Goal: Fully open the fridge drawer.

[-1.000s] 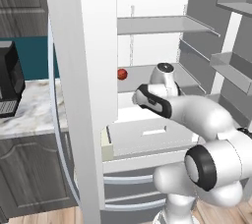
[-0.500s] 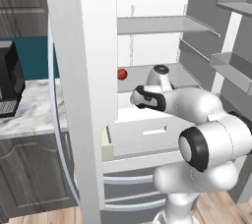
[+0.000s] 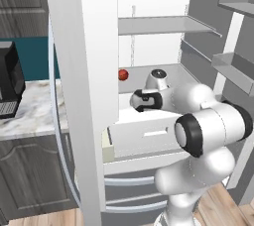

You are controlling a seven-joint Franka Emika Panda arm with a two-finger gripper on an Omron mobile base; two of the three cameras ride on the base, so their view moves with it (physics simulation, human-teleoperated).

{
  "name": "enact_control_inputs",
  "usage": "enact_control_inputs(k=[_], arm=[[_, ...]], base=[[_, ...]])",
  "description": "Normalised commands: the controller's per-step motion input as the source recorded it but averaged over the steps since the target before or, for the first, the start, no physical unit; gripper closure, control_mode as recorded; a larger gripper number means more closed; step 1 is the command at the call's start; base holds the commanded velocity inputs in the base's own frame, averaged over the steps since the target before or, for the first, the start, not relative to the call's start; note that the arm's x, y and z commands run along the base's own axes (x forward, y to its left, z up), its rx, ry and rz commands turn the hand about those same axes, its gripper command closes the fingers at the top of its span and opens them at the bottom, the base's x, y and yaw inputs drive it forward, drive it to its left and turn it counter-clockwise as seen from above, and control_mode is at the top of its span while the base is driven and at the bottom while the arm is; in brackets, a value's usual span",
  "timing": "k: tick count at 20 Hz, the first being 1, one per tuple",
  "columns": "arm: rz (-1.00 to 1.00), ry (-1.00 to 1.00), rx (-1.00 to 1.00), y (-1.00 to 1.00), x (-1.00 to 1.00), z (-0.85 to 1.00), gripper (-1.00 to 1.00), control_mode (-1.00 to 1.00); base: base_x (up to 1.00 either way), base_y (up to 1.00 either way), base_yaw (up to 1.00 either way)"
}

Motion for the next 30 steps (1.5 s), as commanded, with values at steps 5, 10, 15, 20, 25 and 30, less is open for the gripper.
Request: enact_control_inputs(k=[5,10,15,20,25,30], arm=[[-0.03,0.00,0.00,0.00,0.08,-0.25,-1.00,-1.00],[-0.01,0.00,0.00,0.00,0.00,-0.31,-1.00,-1.00],[0.00,0.00,0.00,-0.03,-0.14,-0.34,-1.00,-1.00],[0.00,0.00,0.00,-0.14,-0.38,-0.26,-1.00,-1.00],[0.00,0.00,0.00,-0.20,-0.45,-0.18,-1.00,-1.00],[0.00,0.00,0.00,-0.24,-0.51,-0.19,-1.00,-1.00]], base=[[0.00,0.00,0.00],[0.00,0.00,0.00],[0.00,0.00,0.00],[0.00,0.00,0.00],[0.00,0.00,0.00],[0.00,0.00,0.00]])
